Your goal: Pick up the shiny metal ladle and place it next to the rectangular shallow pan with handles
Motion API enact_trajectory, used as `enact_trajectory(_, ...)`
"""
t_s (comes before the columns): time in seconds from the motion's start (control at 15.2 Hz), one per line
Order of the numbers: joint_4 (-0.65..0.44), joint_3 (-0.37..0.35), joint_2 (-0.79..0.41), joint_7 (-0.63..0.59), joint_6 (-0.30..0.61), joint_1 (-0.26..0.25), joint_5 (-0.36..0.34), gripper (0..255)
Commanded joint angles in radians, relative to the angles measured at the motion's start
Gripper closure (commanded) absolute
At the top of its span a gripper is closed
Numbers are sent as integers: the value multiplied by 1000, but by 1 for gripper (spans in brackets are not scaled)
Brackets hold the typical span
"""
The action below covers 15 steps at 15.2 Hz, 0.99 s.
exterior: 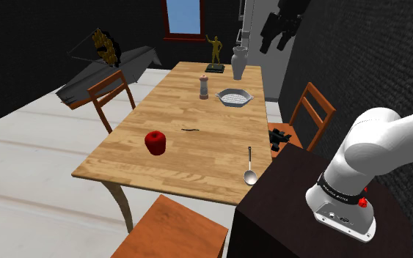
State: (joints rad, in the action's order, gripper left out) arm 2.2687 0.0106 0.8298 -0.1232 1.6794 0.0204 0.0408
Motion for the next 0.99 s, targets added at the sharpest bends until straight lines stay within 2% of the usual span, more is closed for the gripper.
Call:
enact_trajectory(0.0, 0, 0, 0, 0, 0, 0, 0, 0)
enact_trajectory(0.46, 238, -19, 18, -114, 187, 52, 20, 0)
enact_trajectory(0.92, 441, -45, -19, -228, 395, 96, 51, 0)
